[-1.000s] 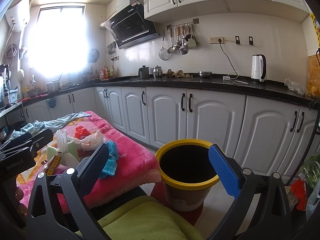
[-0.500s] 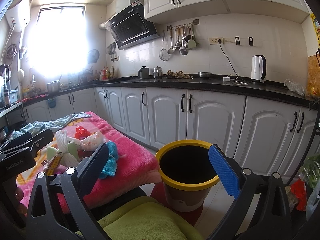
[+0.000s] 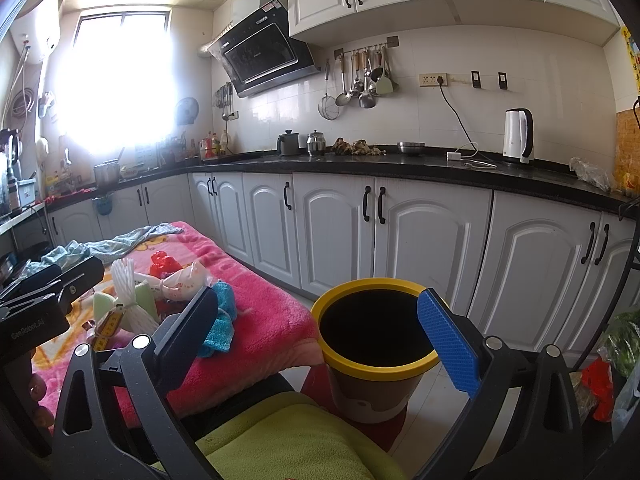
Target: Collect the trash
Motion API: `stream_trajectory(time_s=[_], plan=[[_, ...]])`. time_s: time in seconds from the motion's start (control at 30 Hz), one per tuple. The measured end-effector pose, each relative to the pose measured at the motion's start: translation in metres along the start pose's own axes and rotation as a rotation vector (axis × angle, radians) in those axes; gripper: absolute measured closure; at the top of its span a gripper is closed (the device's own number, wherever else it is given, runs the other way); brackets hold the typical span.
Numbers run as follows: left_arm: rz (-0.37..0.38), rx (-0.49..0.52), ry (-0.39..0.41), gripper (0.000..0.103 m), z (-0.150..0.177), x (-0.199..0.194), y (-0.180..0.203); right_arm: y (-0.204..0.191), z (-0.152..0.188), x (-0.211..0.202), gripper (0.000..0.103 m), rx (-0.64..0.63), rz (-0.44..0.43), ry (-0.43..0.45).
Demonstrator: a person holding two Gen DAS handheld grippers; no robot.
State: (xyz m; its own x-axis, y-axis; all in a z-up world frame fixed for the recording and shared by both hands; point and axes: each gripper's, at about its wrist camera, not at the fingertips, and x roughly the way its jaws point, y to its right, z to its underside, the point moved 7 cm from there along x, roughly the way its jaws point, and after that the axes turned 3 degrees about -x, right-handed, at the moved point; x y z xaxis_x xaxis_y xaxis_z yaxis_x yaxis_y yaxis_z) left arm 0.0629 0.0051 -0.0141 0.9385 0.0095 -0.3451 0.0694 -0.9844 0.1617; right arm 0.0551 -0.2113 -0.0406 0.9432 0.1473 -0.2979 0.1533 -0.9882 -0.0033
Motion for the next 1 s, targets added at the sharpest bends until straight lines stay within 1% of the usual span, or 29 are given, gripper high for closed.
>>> stream_trajectory(time_s=[0.2,0.27,0.33,0.43,0.5,0.73,0.87,1.0], plan=[[-0.002,-0.004,-0.002,0.011,-0.001,0.000,-0.001,-0.003,0.000,0.000,0.006,-0.008,-0.006,0.001],[0.002,-0.018,-0.005,0.011,-0.004,-0.001,-0.005,-0.005,-0.010,0.000,0.006,-0.025,-0.022,0.001],[0.000,-0.034,-0.006,0.011,-0.007,-0.001,-0.012,-0.013,-0.011,0.006,0.006,-0.052,-0.056,-0.002],[-0.018,-0.079,-0.010,0.011,-0.011,0.000,-0.029,-0.019,-0.008,0.005,0.006,-0.084,-0.095,-0.007],[-0.033,-0.107,-0.013,0.011,-0.011,0.001,-0.040,-0.030,-0.007,0.007,0.006,-0.106,-0.126,-0.016],[-0.107,-0.189,-0.011,0.011,-0.016,0.001,-0.086,-0.059,-0.011,0.021,0.006,-0.162,-0.227,-0.063],[-0.149,-0.216,-0.010,0.011,-0.020,0.001,-0.108,-0.075,-0.014,0.029,0.006,-0.186,-0.270,-0.073],[-0.165,-0.244,-0.013,0.011,-0.023,0.003,-0.126,-0.086,-0.018,0.041,0.006,-0.206,-0.305,-0.097]])
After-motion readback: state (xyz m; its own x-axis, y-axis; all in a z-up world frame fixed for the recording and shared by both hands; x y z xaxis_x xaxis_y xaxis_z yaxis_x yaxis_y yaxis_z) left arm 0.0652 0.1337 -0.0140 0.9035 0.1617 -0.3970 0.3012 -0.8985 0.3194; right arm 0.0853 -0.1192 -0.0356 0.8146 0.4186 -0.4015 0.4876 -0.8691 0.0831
